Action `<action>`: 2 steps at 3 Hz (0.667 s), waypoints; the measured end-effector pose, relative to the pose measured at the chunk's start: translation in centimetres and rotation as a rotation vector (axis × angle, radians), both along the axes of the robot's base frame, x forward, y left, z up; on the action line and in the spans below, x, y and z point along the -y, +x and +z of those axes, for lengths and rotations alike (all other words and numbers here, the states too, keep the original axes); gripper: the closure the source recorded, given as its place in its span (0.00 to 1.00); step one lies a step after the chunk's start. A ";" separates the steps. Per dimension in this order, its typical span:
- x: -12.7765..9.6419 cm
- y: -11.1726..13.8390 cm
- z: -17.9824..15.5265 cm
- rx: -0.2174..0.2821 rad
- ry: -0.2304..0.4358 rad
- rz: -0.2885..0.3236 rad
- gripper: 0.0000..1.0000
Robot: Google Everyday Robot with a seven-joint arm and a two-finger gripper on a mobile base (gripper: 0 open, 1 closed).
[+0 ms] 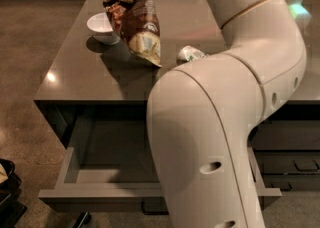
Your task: Pick brown chip bag from top drawer and place on counter
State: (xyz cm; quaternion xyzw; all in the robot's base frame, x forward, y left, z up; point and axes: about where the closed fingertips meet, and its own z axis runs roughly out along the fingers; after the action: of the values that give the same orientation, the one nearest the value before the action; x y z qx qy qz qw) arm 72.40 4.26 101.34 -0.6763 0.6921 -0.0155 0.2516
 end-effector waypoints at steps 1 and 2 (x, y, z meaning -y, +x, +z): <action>-0.5 0.7 0.0 0.021 0.014 -0.001 0.58; -0.5 0.7 0.0 0.021 0.014 -0.001 0.34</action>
Offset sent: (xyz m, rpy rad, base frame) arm 0.0063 0.0046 0.0005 0.0133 -0.0194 -0.0009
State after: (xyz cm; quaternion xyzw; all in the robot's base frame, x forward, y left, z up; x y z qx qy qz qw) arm 73.08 4.76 101.38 -0.6740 0.6899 -0.0177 0.2636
